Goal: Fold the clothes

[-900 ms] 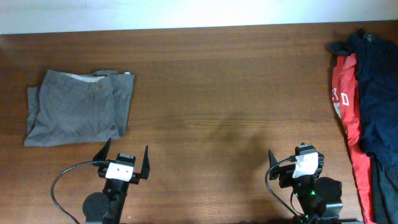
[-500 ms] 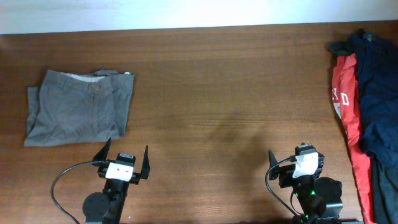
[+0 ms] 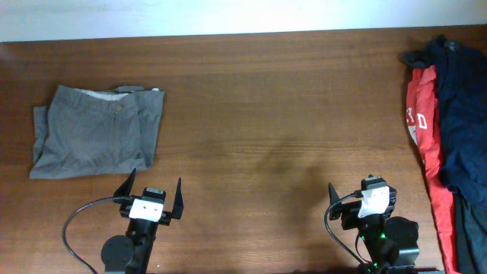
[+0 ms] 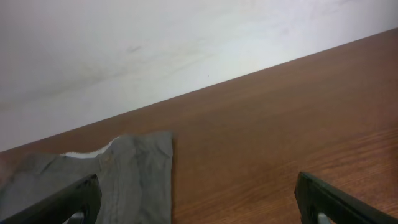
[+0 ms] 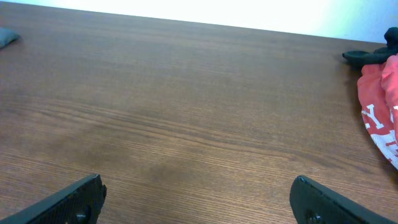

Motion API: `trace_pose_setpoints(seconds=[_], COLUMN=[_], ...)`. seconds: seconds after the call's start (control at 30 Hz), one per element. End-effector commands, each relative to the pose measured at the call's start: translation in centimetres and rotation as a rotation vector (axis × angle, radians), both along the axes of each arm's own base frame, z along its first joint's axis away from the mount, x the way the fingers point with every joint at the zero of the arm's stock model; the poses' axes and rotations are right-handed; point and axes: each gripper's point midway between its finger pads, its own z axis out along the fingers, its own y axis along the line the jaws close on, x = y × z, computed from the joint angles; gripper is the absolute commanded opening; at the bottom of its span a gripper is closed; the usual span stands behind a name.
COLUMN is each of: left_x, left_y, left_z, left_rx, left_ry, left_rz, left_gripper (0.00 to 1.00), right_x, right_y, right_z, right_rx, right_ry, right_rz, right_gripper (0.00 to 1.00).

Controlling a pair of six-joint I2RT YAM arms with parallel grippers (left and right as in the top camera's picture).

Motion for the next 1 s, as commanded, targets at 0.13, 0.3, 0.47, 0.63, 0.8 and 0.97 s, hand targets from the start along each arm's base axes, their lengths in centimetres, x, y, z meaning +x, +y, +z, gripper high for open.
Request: trace_pose_setpoints(seconds=[0.13, 0.3, 0.47, 0.63, 0.8, 0.97], left_x=[0.0, 0.0, 0.0, 0.1, 0.1, 0.1], left_y=[0.0, 0.0, 0.0, 0.0, 0.0, 0.0], left_z=[0.0, 0.0, -0.4, -0.6, -0.6, -0.4], left_rx=[-0.005, -0.005, -0.004, -0.004, -0.004, -0.008], left_ry=[0.0, 0.001, 0.017, 0.026, 0.027, 0.021], left_rz=[0.0, 0.0, 0.0, 0.0, 0.0, 0.001], left_gripper=[0.99, 0.99, 0.99, 0.99, 0.99, 0.99], right_x=[0.0, 0.0, 0.0, 0.0, -0.2, -0.1], right_y=[0.0, 0.0, 0.0, 0.2, 1.4, 2.4], right_z=[0.0, 0.0, 0.0, 0.0, 0.2, 1.4], right_rx=[0.009, 0.009, 0.009, 0.013, 0.036, 0.054], right_ry=[-0.007, -0.008, -0.008, -0.008, -0.013, -0.057], right_rz=[-0.001, -0.001, -0.001, 0.008, 0.074, 0.132], right_gripper=[0.99, 0.99, 0.99, 0.99, 0.99, 0.99])
